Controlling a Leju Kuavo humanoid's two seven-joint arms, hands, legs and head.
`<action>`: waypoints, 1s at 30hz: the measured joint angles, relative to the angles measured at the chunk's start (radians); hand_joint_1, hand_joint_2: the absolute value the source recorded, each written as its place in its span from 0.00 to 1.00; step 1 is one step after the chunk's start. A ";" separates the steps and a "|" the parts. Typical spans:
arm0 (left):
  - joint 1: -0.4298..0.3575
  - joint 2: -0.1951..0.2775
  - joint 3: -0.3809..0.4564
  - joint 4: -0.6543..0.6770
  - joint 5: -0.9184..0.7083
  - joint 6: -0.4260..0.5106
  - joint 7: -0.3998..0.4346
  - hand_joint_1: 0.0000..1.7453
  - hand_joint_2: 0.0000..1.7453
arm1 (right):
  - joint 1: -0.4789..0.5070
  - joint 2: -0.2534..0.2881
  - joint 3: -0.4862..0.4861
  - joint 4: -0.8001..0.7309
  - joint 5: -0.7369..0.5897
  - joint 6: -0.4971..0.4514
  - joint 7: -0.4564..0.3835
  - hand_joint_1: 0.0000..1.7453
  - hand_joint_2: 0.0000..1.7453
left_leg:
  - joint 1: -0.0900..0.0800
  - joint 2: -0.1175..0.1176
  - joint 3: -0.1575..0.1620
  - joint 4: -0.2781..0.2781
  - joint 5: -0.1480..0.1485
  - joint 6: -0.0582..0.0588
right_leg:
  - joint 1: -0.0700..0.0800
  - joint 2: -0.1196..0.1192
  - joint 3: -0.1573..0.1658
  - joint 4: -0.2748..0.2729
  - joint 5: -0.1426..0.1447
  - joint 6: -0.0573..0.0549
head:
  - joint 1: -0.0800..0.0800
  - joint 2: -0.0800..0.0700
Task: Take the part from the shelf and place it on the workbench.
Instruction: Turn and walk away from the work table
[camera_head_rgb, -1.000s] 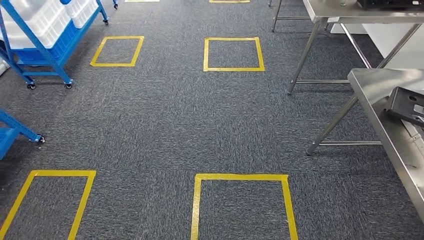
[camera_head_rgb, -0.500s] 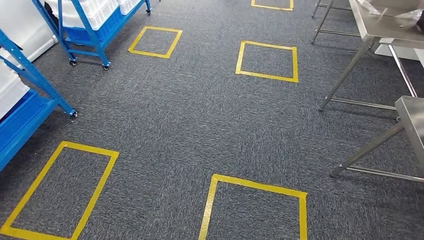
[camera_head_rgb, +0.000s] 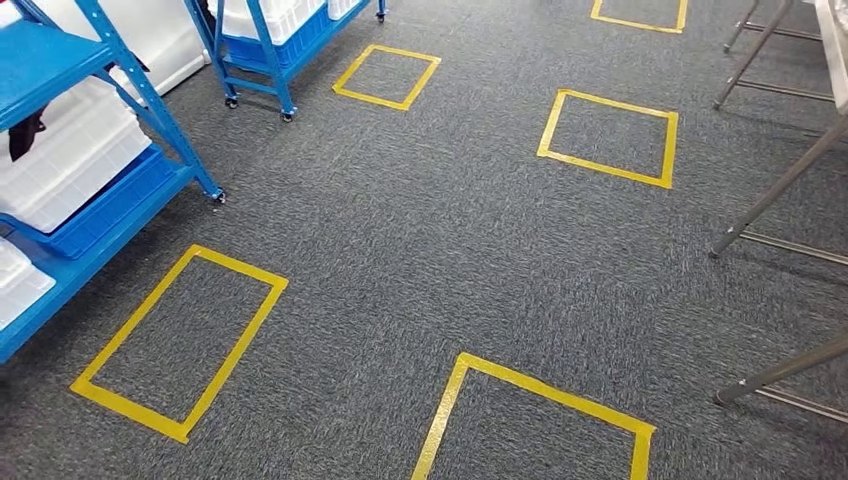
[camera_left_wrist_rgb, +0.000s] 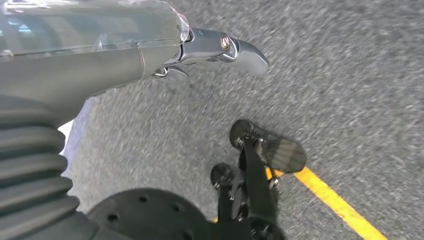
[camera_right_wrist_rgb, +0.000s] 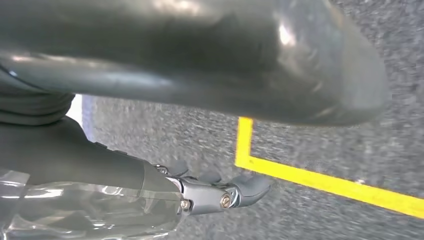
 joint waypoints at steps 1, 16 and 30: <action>-0.002 0.000 0.000 0.000 0.000 -0.001 0.000 0.00 1.00 | 0.002 0.000 -0.001 0.000 0.000 0.000 0.000 0.00 0.00 | 0.000 0.030 -0.029 0.064 -0.034 -0.003 | 0.004 -0.015 0.000 -0.001 0.000 -0.004 | -0.002 0.000; -0.002 -0.020 0.007 0.000 0.000 0.006 0.016 0.00 1.00 | -0.003 -0.017 -0.008 -0.004 0.015 0.019 -0.017 0.00 0.00 | -0.005 0.069 0.068 -0.089 0.036 0.042 | 0.011 -0.058 -0.033 0.123 -0.097 0.032 | 0.000 0.000; 0.000 -0.026 0.013 0.000 0.002 -0.007 0.000 0.00 1.00 | -0.010 -0.026 -0.016 -0.003 0.017 0.021 -0.008 0.00 0.00 | 0.002 -0.025 0.020 -0.019 0.008 -0.006 | -0.006 0.000 -0.018 0.023 0.000 0.008 | -0.003 0.000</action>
